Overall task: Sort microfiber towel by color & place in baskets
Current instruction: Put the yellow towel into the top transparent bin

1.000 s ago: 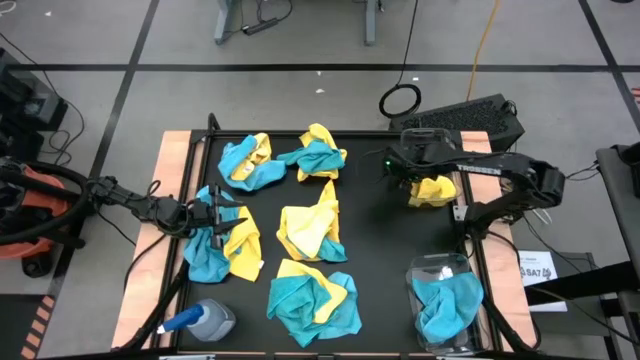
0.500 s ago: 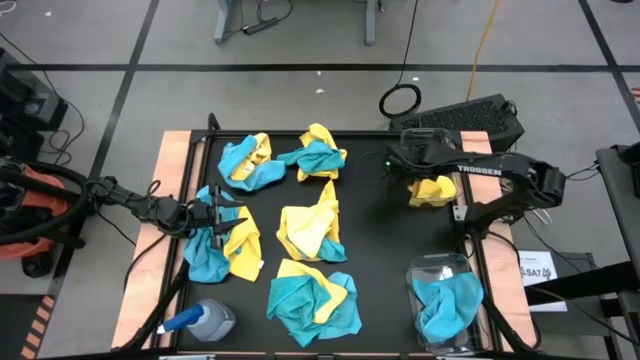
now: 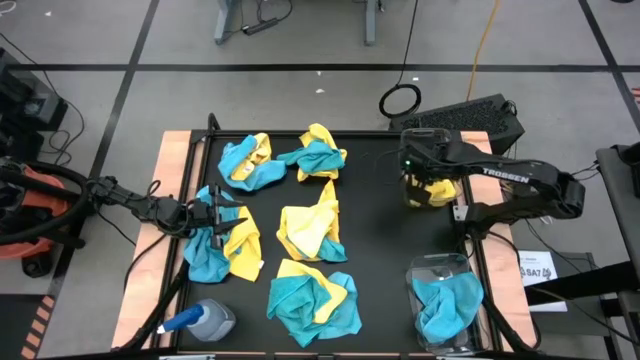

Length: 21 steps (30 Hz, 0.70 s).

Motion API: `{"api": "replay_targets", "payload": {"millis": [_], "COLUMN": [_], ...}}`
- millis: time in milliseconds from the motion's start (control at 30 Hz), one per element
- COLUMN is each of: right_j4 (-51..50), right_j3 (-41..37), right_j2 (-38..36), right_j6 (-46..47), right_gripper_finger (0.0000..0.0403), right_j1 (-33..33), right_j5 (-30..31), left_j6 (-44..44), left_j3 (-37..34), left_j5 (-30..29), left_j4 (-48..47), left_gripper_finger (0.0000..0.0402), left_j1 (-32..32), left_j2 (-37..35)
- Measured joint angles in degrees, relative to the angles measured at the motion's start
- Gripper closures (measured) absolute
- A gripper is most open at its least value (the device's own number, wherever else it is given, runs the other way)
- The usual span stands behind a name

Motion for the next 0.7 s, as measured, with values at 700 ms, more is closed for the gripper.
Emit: {"api": "replay_targets", "payload": {"millis": [700], "right_j4": [1.7], "right_j3": [-8.2], "right_j2": [3.9], "right_j6": [-4.3], "right_gripper_finger": [0.0401], "right_j1": [-6.5], "right_j5": [-7.3], "left_j6": [0.0], "left_j3": [0.0], "left_j5": [0.0], "left_j4": [0.0], "left_gripper_finger": [0.021], "left_j1": [0.0], "left_j2": [0.0]}}
